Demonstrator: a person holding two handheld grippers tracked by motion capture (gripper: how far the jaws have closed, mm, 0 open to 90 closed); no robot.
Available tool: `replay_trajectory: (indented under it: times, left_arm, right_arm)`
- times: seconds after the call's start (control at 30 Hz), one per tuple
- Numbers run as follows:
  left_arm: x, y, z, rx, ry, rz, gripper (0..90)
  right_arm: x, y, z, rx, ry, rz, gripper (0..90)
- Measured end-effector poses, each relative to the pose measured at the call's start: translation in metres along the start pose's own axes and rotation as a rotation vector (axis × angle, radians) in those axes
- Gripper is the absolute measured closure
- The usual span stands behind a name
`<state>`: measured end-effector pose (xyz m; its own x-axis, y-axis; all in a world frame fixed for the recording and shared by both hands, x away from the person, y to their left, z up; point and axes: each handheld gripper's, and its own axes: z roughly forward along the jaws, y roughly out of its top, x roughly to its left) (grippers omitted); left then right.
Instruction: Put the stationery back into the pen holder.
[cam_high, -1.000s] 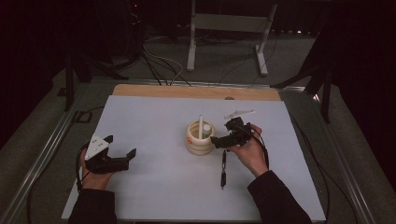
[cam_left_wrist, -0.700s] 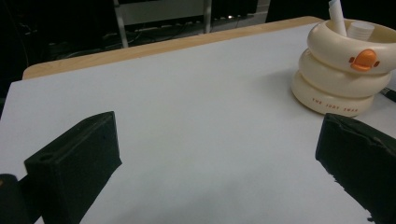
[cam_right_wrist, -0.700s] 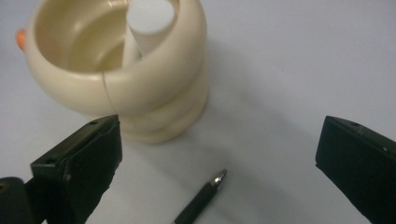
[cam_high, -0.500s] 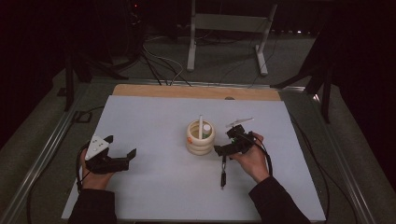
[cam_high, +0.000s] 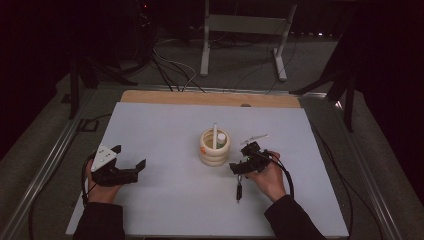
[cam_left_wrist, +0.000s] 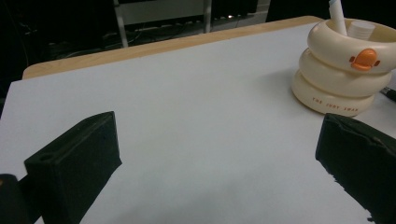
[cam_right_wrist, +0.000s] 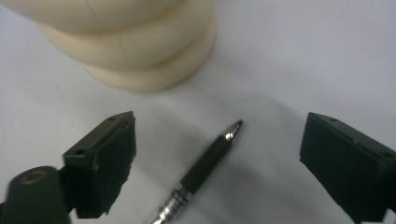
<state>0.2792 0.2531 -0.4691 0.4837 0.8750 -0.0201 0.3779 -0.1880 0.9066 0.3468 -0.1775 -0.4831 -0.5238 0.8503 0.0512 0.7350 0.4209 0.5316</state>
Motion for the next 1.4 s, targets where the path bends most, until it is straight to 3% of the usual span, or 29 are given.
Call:
replay_trajectory:
  times: [0.2,0.33,0.5,0.63,0.9,1.4]
  left_arm:
    - [0.0,0.0,0.0,0.001,0.0,0.0,0.2]
    - [0.0,0.0,0.0,0.002,0.0,0.0,0.1]
    - [-0.001,0.0,0.001,0.004,-0.001,0.001,0.2]
    - [-0.001,0.0,0.001,0.004,-0.001,0.001,0.2]
    - [0.0,-0.001,0.001,0.003,0.001,-0.003,0.2]
    - [-0.001,-0.001,0.001,0.007,-0.002,0.0,0.2]
  right_arm:
    - [0.0,-0.006,0.006,0.059,0.011,0.0,28.9]
    - [0.002,-0.008,0.01,0.121,0.055,-0.002,50.4]
    - [0.009,-0.006,0.011,0.153,-0.019,-0.073,65.2]
    - [0.014,-0.006,0.011,0.162,-0.007,-0.127,80.0]
    - [0.012,-0.004,0.011,0.174,0.014,-0.143,81.0]
    - [0.006,-0.004,-0.009,0.085,0.044,-0.11,81.0]
